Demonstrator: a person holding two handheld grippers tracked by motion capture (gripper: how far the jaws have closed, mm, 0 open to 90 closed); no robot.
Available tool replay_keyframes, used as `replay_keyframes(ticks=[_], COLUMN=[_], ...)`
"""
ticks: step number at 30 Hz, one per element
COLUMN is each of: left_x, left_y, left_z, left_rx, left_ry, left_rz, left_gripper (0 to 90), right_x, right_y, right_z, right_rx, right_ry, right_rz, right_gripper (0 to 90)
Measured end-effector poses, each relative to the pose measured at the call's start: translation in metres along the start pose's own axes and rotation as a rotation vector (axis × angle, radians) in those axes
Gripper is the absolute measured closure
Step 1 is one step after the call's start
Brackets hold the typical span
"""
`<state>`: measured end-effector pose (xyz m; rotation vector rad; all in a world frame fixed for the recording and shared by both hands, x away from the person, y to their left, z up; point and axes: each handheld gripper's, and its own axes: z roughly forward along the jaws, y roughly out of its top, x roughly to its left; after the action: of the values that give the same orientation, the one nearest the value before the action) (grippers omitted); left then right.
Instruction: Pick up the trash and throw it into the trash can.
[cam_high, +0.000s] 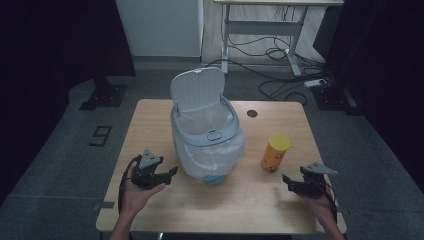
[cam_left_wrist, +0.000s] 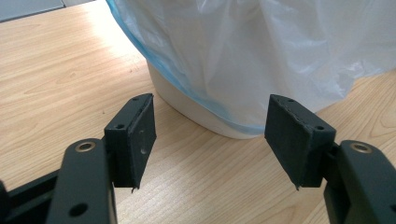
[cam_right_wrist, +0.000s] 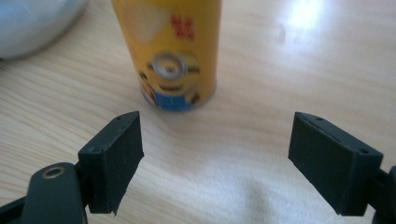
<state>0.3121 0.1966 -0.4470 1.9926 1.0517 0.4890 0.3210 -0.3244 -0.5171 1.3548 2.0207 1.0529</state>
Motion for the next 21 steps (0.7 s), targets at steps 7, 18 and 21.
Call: replay_keyframes(ticks=[7,18,21], left_x=[-0.001,0.001,0.001], left_y=[-0.007,-0.011,-0.012], left_z=[0.009,0.012,0.012], left_rx=[0.028,0.038,0.039], left_ry=[-0.007,-0.011,-0.011], left_rz=[0.008,-0.002,-0.005], left_gripper=[32.9,32.5,32.5], right_x=[0.002,0.013,0.015], right_y=[0.029,0.065,0.069], right_z=[-0.011,0.015,0.021], right_rx=[-0.057,-0.075,-0.074], right_ry=[0.018,0.083,0.094], right_rz=[-0.041,-0.040,-0.037], right_gripper=[16.1,14.5,14.4])
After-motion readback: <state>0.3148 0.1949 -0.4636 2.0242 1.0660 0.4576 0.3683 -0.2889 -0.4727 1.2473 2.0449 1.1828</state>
